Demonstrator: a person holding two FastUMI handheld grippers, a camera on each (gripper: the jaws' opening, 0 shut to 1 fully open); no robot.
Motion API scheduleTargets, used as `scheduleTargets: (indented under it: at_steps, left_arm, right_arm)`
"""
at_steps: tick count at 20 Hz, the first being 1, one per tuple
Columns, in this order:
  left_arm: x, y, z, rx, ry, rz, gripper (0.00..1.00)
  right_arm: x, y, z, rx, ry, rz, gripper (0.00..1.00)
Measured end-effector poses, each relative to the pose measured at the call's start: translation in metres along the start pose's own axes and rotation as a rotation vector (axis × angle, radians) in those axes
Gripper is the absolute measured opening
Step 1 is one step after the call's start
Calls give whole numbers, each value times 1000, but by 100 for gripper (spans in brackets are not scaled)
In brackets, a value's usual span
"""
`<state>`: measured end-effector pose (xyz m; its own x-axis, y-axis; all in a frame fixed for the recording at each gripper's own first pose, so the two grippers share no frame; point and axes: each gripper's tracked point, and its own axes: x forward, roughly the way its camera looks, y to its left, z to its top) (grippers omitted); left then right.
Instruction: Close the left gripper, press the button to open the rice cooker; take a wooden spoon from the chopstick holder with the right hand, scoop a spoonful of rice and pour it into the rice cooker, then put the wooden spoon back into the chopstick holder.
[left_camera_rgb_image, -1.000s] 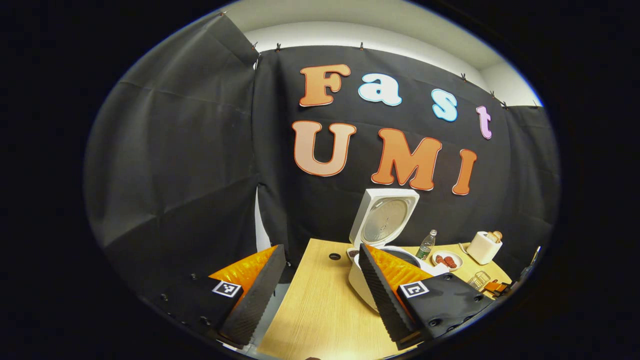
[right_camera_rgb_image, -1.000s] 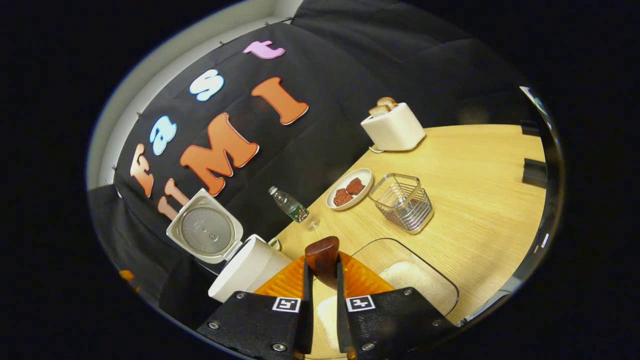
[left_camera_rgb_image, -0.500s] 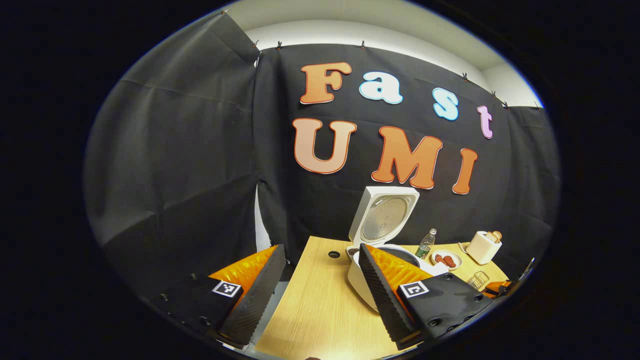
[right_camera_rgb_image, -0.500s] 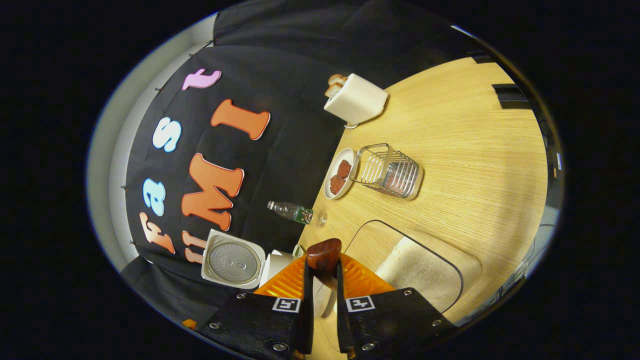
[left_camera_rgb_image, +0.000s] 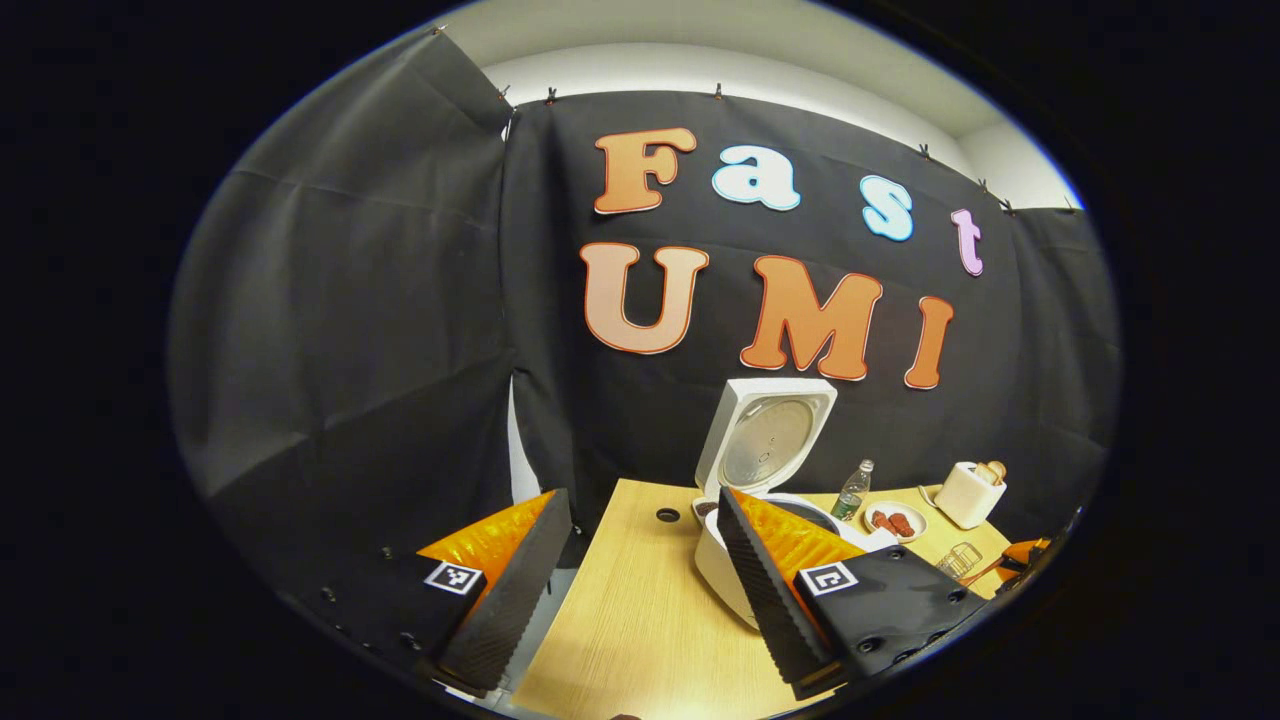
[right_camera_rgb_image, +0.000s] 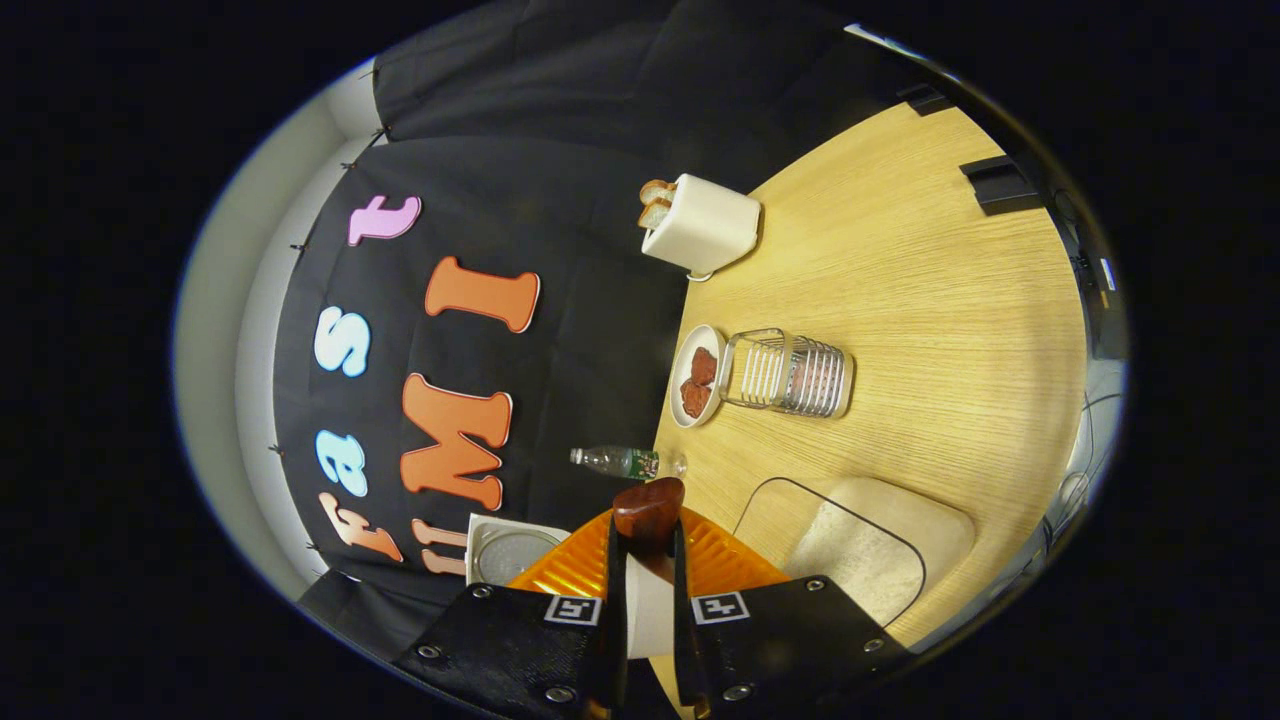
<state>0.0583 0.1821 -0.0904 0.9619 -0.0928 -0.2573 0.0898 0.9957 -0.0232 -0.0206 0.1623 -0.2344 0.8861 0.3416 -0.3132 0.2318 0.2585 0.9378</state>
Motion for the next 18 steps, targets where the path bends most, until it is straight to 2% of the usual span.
scheduleTargets:
  at_steps: [5,6,7,18]
  left_arm:
    - [8,-3,1,-3,-2,-4,99]
    - [9,-3,1,-6,-2,-3,99]
    - [11,-3,3,-10,-3,-3,99]
    - [35,8,10,-19,-19,24,99]
  right_arm:
    - [1,23,1,64,26,44,19]
    - [3,27,1,79,30,52,14]
    - [3,31,0,93,33,60,18]
    - [57,105,-29,159,115,161,19]
